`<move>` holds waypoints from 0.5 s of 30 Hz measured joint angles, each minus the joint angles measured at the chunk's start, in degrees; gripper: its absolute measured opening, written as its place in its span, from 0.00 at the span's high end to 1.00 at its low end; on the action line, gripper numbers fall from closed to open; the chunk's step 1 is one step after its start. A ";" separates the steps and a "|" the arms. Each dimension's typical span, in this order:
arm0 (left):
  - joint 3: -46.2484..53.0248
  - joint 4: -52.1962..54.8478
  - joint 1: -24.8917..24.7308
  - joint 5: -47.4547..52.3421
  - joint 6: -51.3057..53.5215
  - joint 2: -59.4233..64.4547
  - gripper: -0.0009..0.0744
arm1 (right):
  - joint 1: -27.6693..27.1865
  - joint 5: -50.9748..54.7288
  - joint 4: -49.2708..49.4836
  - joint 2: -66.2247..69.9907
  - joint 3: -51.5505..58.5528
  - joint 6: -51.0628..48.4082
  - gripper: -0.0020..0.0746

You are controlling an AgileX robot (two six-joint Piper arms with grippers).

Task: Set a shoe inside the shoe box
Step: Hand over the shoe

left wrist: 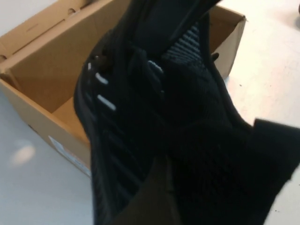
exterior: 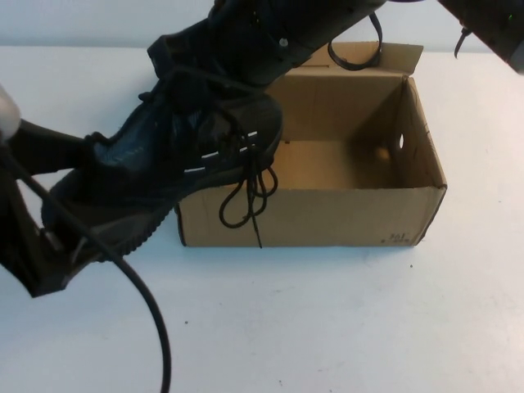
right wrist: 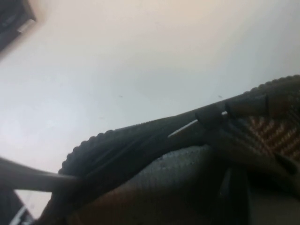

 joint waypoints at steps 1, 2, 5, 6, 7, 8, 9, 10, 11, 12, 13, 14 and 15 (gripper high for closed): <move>0.00 0.60 -0.91 -0.82 -0.64 0.30 0.12 | -0.04 -0.15 0.64 0.00 0.00 0.00 0.98; 0.00 1.44 -1.76 -1.75 -1.24 0.73 0.12 | -0.13 -0.23 1.36 0.00 0.00 0.00 0.98; 0.00 3.93 -3.54 -4.10 -3.03 2.42 0.12 | -0.13 -0.01 2.39 0.00 0.00 -0.69 0.98; 0.00 4.64 -3.80 -4.63 -3.59 3.00 0.12 | -0.13 0.22 2.71 0.00 0.00 -0.83 0.98; 0.00 5.12 -3.90 -5.04 -3.87 3.42 0.12 | -0.13 0.34 2.96 0.00 0.00 -0.94 0.98; 0.00 5.65 -3.95 -5.45 -4.18 3.89 0.12 | -0.13 0.49 3.09 0.00 0.00 -1.08 0.98; 0.00 5.98 -4.04 -5.64 -4.27 4.15 0.12 | -0.13 0.80 3.08 0.00 0.00 -1.08 0.98; 0.00 6.25 -4.04 -6.05 -4.27 4.43 0.12 | -0.13 0.93 3.08 0.00 0.00 -1.08 0.98; 0.00 6.37 -4.04 -6.43 -4.42 4.74 0.14 | -0.17 1.24 3.08 0.00 0.00 -1.08 0.98; 0.00 6.47 -4.04 -6.73 -4.48 4.86 0.16 | -0.17 1.38 3.11 0.00 0.00 -1.08 0.98; 0.00 6.47 -4.04 -6.98 -4.56 4.86 0.19 | -0.17 1.50 3.11 0.00 0.00 -1.20 0.98; 0.00 6.47 -4.04 -7.25 -4.62 4.86 0.24 | -0.17 1.58 3.11 0.00 0.00 -1.20 0.98; 0.00 6.47 -4.04 -7.35 -4.62 4.86 0.31 | -0.17 1.62 3.11 0.00 0.00 -1.29 0.98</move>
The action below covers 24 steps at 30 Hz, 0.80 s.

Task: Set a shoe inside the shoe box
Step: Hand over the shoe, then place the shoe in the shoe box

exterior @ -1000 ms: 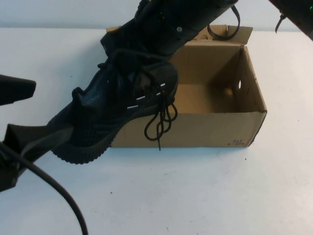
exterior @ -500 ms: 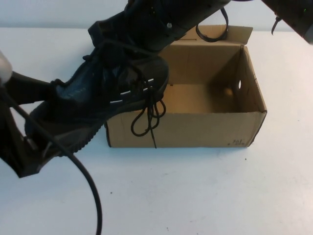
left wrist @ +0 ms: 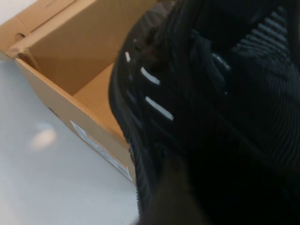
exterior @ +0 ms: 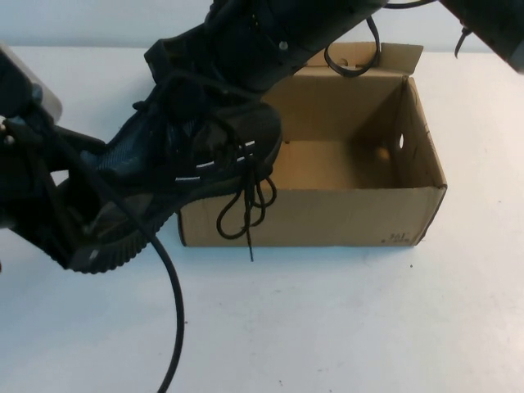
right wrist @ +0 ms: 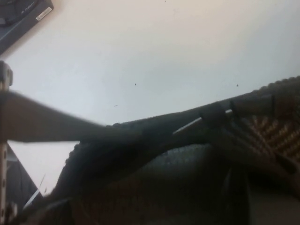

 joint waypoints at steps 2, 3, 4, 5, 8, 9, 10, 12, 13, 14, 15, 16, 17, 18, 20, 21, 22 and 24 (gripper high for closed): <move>0.00 0.00 0.00 -0.11 -0.08 0.00 0.48 | 0.00 0.10 0.11 0.00 0.00 -0.29 0.98; 0.00 0.00 0.00 -0.11 -0.08 0.00 0.59 | -0.10 0.10 0.25 0.00 0.00 -0.50 0.98; 0.00 0.00 0.00 -0.01 -0.08 0.00 0.70 | -0.14 0.24 0.68 0.00 0.00 -0.64 0.98; 0.00 0.00 0.00 -0.01 -0.08 0.00 0.80 | -0.25 0.37 1.23 0.00 0.00 -1.03 0.98; 0.00 -0.12 0.00 0.19 -0.08 0.00 0.91 | -0.29 0.44 1.79 0.00 0.00 -2.26 0.98; 0.00 -0.12 0.00 0.19 -0.08 0.00 0.93 | -0.29 0.49 1.79 0.00 0.00 -2.56 0.98; 0.00 -0.12 0.00 0.19 -0.08 0.00 0.94 | -0.29 0.58 1.79 0.00 0.00 -3.14 0.98; 0.00 -0.12 0.00 0.24 -0.08 0.00 0.95 | -0.29 0.71 1.79 0.00 0.00 -4.86 0.98; 0.00 -0.12 0.00 0.33 -0.08 0.00 0.95 | -0.29 0.71 1.79 0.00 0.00 -5.62 0.98; 0.00 -0.12 0.00 0.47 -0.08 0.00 0.95 | -0.29 0.97 1.89 0.00 0.00 -6.84 0.98; 0.00 -0.12 0.00 0.60 -0.08 0.00 0.95 | -0.29 1.10 1.89 0.00 0.00 -8.20 0.98; 0.00 -0.12 0.00 0.88 -0.08 0.00 0.95 | -0.29 1.35 2.04 0.00 0.00 -9.24 0.97; 0.00 -0.12 0.00 1.27 -0.08 0.00 0.95 | -0.29 1.59 2.27 0.00 0.00 -10.68 0.95; 0.00 -0.12 0.00 1.77 -0.08 0.00 0.95 | -0.29 1.88 2.57 0.00 0.00 -12.06 0.91; 0.00 0.18 0.00 2.69 0.15 0.00 0.95 | -0.29 2.17 3.16 0.00 -0.11 -14.28 0.80; 0.00 0.41 0.00 3.39 0.16 0.00 0.95 | -0.29 2.26 3.45 -0.10 -0.39 -15.06 0.72; 0.00 0.55 0.00 4.02 0.24 0.09 0.96 | -0.29 2.26 3.79 -0.10 -0.40 -15.45 0.65; 0.10 1.13 0.00 5.62 0.62 0.11 0.96 | -0.29 2.37 4.44 -0.23 -0.92 -16.89 0.46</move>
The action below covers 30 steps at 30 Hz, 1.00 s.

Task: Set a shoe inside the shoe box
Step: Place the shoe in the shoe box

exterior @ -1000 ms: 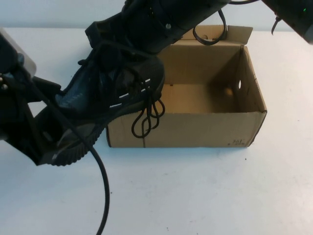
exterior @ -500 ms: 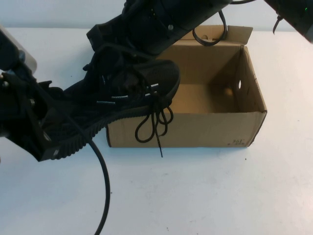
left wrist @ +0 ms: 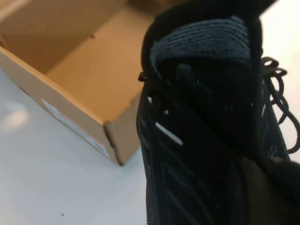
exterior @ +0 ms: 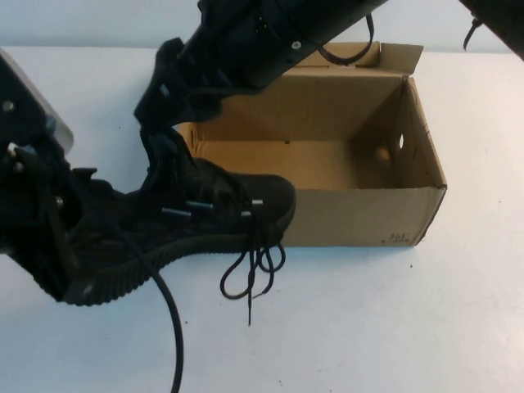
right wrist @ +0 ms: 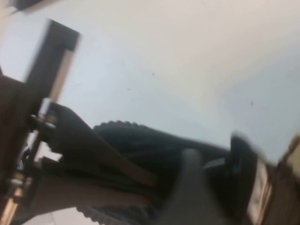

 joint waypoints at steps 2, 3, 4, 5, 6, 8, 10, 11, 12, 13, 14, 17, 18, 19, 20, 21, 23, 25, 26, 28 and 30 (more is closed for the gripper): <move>0.00 0.27 0.00 1.50 0.97 0.10 0.96 | 0.00 0.11 0.91 0.00 -1.09 -2.58 0.32; 0.00 0.27 0.00 2.13 1.61 0.10 0.96 | 0.00 0.20 1.49 0.00 -1.90 -4.36 0.26; 0.00 0.37 0.00 2.59 2.48 0.10 0.96 | 0.00 0.24 1.60 0.00 -2.69 -5.87 0.23; 0.00 0.37 0.00 3.22 3.42 0.10 0.96 | 0.00 0.34 1.60 0.00 -3.77 -7.50 0.21; 0.00 0.37 0.00 3.90 4.39 0.10 0.96 | 0.00 0.34 1.46 -0.08 -4.87 -9.28 0.19; 0.00 0.37 0.00 5.24 6.16 0.10 0.96 | 0.00 0.34 0.59 -0.60 -6.17 -12.43 0.18; -0.61 0.63 0.00 7.33 7.80 0.10 0.96 | 0.00 0.34 -0.04 -1.54 -6.30 -15.94 0.17; -1.27 0.75 0.00 8.77 8.57 0.10 0.96 | 0.00 0.34 -0.33 -2.13 -6.30 -18.05 0.17; -2.14 0.81 0.00 10.30 9.06 0.10 0.96 | 0.00 0.34 -0.51 -2.74 -6.30 -20.14 0.17; -2.94 0.81 0.00 11.84 9.56 0.10 0.96 | 0.00 0.34 -0.77 -3.32 -6.19 -21.72 0.17; -4.05 0.81 0.00 13.16 9.77 0.10 0.96 | 0.00 0.34 -1.04 -4.10 -5.89 -23.36 0.17; -7.62 0.81 0.00 16.00 10.15 0.10 0.96 | 0.00 0.34 -3.48 -7.24 -3.88 -26.58 0.17; -8.82 0.81 0.00 16.76 10.24 0.10 0.96 | 0.00 0.38 -4.98 -8.48 -2.71 -27.05 0.17; -9.74 0.81 0.00 17.20 10.24 0.10 0.96 | 0.00 0.38 -5.99 -9.51 -1.61 -27.24 0.17; -10.80 0.81 0.00 17.62 10.24 0.10 0.96 | 0.00 0.38 -7.13 -10.86 0.01 -27.44 0.17; -11.70 0.81 0.00 17.95 10.24 0.10 0.96 | 0.00 0.38 -8.03 -12.33 1.82 -27.64 0.17; -12.96 0.60 0.00 17.95 10.51 0.10 0.96 | 0.00 0.47 -9.02 -15.00 5.90 -28.20 0.17; -13.56 0.20 0.00 17.84 11.11 0.10 0.96 | 0.00 0.47 -9.12 -17.93 9.56 -28.54 0.17; -13.65 -0.09 0.00 17.73 11.54 0.10 0.96 | 0.00 0.61 -9.12 -19.22 11.50 -28.54 0.17; -13.65 -1.15 0.00 17.73 12.48 0.10 0.96 | 0.00 0.61 -8.57 -21.20 14.92 -28.32 0.18; -13.65 -2.36 0.00 18.29 13.75 0.10 0.96 | 0.00 0.61 -8.27 -22.77 18.77 -28.20 0.18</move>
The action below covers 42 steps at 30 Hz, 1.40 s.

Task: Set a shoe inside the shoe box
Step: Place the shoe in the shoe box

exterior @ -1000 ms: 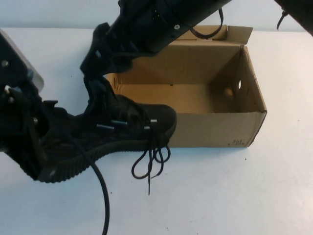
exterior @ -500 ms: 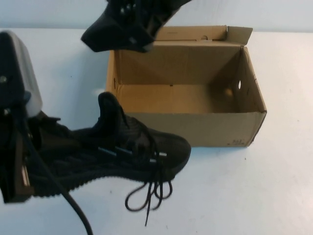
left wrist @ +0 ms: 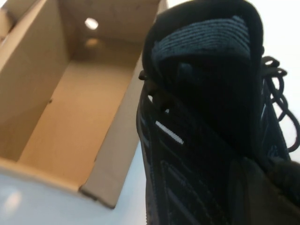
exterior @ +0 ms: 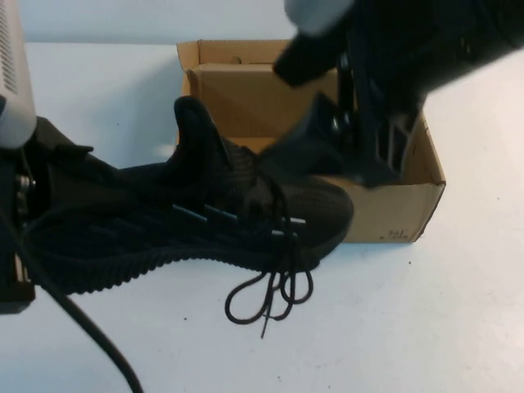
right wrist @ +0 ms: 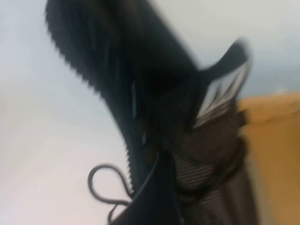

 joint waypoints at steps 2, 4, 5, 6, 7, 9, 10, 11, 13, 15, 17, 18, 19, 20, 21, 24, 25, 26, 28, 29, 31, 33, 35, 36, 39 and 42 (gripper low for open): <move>0.00 -1.42 0.00 1.16 1.23 0.00 0.96 | 0.00 0.00 0.66 -0.81 3.78 0.00 0.18; -0.05 -2.62 0.00 2.73 2.28 0.00 0.96 | 0.00 0.00 1.96 -1.07 6.73 -0.29 0.18; -0.05 -2.91 0.00 3.43 2.52 0.00 0.96 | 0.00 0.00 3.02 -1.16 8.07 -0.58 0.18; -0.05 -3.20 0.00 4.22 2.65 0.00 0.96 | 0.00 0.00 3.92 -1.16 9.16 -0.86 0.18; -0.05 -3.35 0.00 4.69 2.89 0.00 0.96 | 0.00 0.00 4.61 -1.16 9.77 -0.97 0.18; -0.05 -3.48 0.00 5.25 3.00 0.00 0.96 | 0.00 -0.11 4.88 -1.16 10.33 -0.96 0.18; -0.05 -3.48 0.00 5.25 3.10 0.00 0.96 | 0.00 -0.11 4.88 -1.16 10.33 -0.96 0.18; -0.05 -3.48 0.00 5.25 3.10 0.00 0.96 | 0.00 -0.23 5.11 -1.16 10.33 -0.96 0.18; -0.05 -3.56 0.00 5.25 3.23 0.00 0.96 | 0.00 -0.23 5.99 -1.29 10.33 -0.96 0.18; -0.05 -3.92 0.00 5.25 3.36 0.00 0.96 | 0.00 -0.23 7.13 -1.29 10.33 -1.04 0.18; -0.05 -4.42 0.00 5.25 3.36 0.00 0.96 | 0.00 -0.23 7.43 -1.29 10.33 -1.15 0.18; -0.05 -4.74 0.00 5.25 3.36 0.00 0.96 | 0.00 -0.23 7.56 -1.29 10.33 -1.09 0.18; -0.05 -4.83 0.00 5.25 3.36 0.00 0.96 | 0.00 -0.23 7.56 -1.29 10.33 -1.09 0.18; -0.05 -4.99 0.00 5.25 3.49 0.00 0.96 | 0.00 -0.23 7.69 -1.16 10.33 -1.09 0.18; -0.05 -5.17 0.00 5.25 3.59 0.00 0.96 | 0.00 -0.23 7.82 -1.02 10.33 -1.09 0.18; -0.05 -5.19 0.00 5.25 3.59 0.00 0.96 | 0.00 -0.23 9.19 -0.22 10.33 -1.09 0.18; -0.05 -5.29 0.00 5.25 3.59 0.00 0.96 | 0.00 -0.23 9.47 0.24 10.33 -1.09 0.18; -0.05 -5.33 0.00 5.25 3.59 0.00 0.96 | 0.00 -0.23 9.76 0.54 10.33 -1.09 0.18; -0.05 -5.46 0.00 5.25 3.59 0.00 0.96 | 0.00 -0.34 10.02 1.33 10.33 -1.09 0.18; -0.05 -5.46 0.00 5.25 3.59 0.00 0.96 | 0.00 -0.34 10.02 1.53 10.33 -1.09 0.18; -0.05 -5.46 0.00 5.25 3.59 0.00 0.96 | 0.00 -0.34 10.22 2.17 10.33 -1.09 0.18; -0.05 -5.31 0.00 5.25 3.59 0.00 0.96 | 0.00 -0.34 10.37 2.75 10.33 -1.09 0.19; -0.05 -5.23 0.00 5.25 3.59 0.00 0.96 | 0.00 -0.34 10.55 3.02 10.33 -0.99 0.21; -0.05 -5.23 0.00 5.25 3.59 0.00 0.96 | 0.00 -0.34 10.64 3.02 10.33 -0.99 0.25; -0.05 -5.23 0.00 5.14 3.59 0.00 0.96 | 0.00 -0.34 10.79 3.02 10.33 -0.99 0.44; -0.05 -5.23 0.10 5.27 3.59 0.00 0.96 | 0.00 -0.24 10.79 3.02 10.33 -0.99 0.75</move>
